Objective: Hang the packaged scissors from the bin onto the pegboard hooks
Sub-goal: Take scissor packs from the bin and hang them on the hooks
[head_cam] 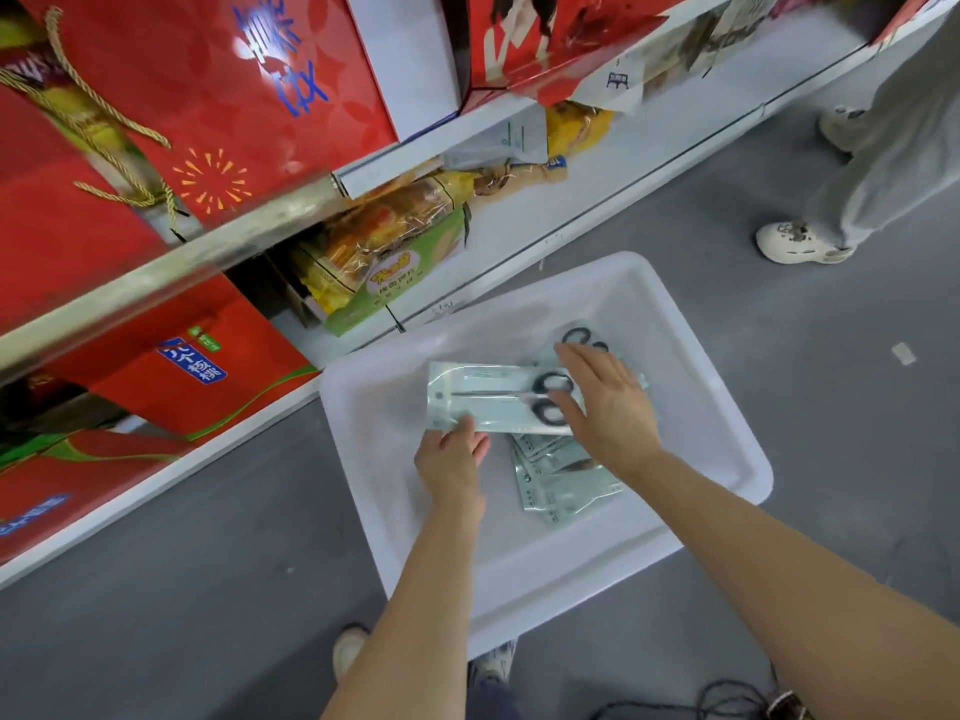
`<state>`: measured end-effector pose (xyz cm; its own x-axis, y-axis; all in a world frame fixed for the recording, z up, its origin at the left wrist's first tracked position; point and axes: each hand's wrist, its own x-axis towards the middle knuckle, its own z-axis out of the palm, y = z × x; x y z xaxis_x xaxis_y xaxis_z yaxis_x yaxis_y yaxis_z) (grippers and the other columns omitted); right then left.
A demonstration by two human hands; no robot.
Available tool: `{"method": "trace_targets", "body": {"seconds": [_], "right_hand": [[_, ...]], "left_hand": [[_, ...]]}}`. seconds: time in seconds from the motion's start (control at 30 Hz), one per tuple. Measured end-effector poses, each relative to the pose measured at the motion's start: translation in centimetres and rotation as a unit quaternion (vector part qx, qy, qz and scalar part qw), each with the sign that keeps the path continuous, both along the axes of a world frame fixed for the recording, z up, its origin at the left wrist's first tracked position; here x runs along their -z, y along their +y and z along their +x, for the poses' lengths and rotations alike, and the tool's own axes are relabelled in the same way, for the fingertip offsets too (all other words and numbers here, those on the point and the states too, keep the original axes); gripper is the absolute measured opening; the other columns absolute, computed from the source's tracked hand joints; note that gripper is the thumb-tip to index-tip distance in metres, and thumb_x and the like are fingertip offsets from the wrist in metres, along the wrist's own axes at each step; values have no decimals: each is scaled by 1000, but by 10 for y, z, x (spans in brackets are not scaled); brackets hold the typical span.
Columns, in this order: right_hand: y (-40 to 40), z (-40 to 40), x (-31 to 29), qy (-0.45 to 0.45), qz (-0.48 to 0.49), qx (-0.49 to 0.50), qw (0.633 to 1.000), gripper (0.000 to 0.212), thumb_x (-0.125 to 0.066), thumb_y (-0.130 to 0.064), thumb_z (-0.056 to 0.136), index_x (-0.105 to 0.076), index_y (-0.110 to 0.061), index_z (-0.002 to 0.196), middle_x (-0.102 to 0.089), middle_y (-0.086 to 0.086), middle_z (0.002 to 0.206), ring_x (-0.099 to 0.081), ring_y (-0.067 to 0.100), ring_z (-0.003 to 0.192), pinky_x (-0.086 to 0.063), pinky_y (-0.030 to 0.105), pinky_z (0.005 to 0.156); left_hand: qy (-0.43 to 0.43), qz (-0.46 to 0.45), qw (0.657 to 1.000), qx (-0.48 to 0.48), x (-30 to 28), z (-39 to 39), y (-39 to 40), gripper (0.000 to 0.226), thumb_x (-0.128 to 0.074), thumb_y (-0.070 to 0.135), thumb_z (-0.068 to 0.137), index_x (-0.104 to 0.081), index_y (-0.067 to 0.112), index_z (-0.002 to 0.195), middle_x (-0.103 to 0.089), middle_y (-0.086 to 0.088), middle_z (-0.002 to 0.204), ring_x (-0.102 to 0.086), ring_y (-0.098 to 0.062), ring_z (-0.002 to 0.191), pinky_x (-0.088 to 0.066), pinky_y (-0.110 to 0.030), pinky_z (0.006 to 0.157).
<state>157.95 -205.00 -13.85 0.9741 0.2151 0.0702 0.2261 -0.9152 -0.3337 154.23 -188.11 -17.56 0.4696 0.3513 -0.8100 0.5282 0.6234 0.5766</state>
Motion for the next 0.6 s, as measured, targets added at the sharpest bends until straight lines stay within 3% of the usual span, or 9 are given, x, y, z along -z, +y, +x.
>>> {"method": "trace_targets", "body": {"seconds": [0.07, 0.13, 0.2, 0.27, 0.33, 0.4, 0.47, 0.53, 0.6], "right_hand": [[0, 17, -13, 114, 27, 17, 993, 49, -61, -34, 91, -56, -14, 135, -62, 9, 129, -58, 31, 115, -43, 42, 99], [-1, 28, -21, 212, 82, 49, 973, 44, -66, -32, 89, -60, -25, 131, -69, 1, 119, -64, 22, 105, -48, 34, 94], [-6, 29, -25, 237, 160, 84, 955, 38, -66, -22, 87, -66, -31, 123, -74, -3, 104, -69, 20, 92, -54, 33, 84], [-15, 25, -26, 227, 206, 130, 943, 39, -65, -15, 85, -68, -31, 121, -75, -4, 97, -68, 20, 86, -55, 32, 80], [-25, 20, -27, 223, 238, 176, 929, 41, -65, -13, 85, -68, -32, 121, -75, -5, 93, -68, 21, 84, -54, 28, 77], [-36, 16, -26, 224, 271, 206, 913, 40, -65, -12, 87, -68, -32, 121, -75, -8, 94, -69, 17, 84, -55, 26, 78], [-43, 13, -26, 229, 297, 218, 901, 38, -66, -11, 88, -69, -30, 121, -75, -8, 100, -70, 11, 88, -56, 27, 83], [-48, 9, -25, 226, 315, 224, 894, 37, -66, -11, 88, -69, -29, 120, -75, -8, 100, -71, 11, 88, -57, 32, 84], [-49, 5, -24, 222, 328, 226, 890, 37, -66, -10, 88, -69, -27, 120, -76, -7, 98, -71, 9, 86, -58, 31, 82]], "left_hand": [[-64, -15, 991, 120, -5, -2, 3, 8, -68, 7, 90, -64, 7, 97, -73, -15, 99, -73, -26, 91, -60, -32, 81], [-110, -37, 965, 235, -14, 4, 1, 16, -68, 12, 90, -66, 6, 105, -75, -12, 102, -73, -24, 94, -59, -31, 83], [-125, -35, 948, 291, -20, 15, -5, 20, -70, 15, 89, -68, 6, 107, -76, -10, 101, -73, -23, 93, -59, -34, 85], [-93, -5, 956, 279, -13, 26, -13, 25, -70, 26, 90, -69, 6, 104, -76, -9, 98, -74, -21, 90, -59, -34, 85], [13, 87, 967, 240, 4, 34, -20, 43, -66, 48, 88, -68, 7, 100, -74, -10, 95, -72, -25, 89, -58, -37, 82], [118, 192, 929, 294, 13, 35, -27, 59, -64, 62, 81, -64, 6, 99, -70, -11, 93, -68, -29, 87, -56, -35, 79], [142, 203, 912, 327, 15, 33, -37, 58, -72, 57, 76, -55, 7, 100, -63, -6, 88, -63, -25, 75, -52, -31, 72], [152, 189, 921, 306, 17, 36, -43, 52, -80, 42, 74, -50, 8, 101, -59, -3, 84, -58, -21, 68, -53, -32, 70], [158, 162, 937, 267, 18, 40, -40, 39, -82, 29, 74, -59, 7, 97, -59, -1, 73, -56, -15, 57, -50, -29, 58]]}}
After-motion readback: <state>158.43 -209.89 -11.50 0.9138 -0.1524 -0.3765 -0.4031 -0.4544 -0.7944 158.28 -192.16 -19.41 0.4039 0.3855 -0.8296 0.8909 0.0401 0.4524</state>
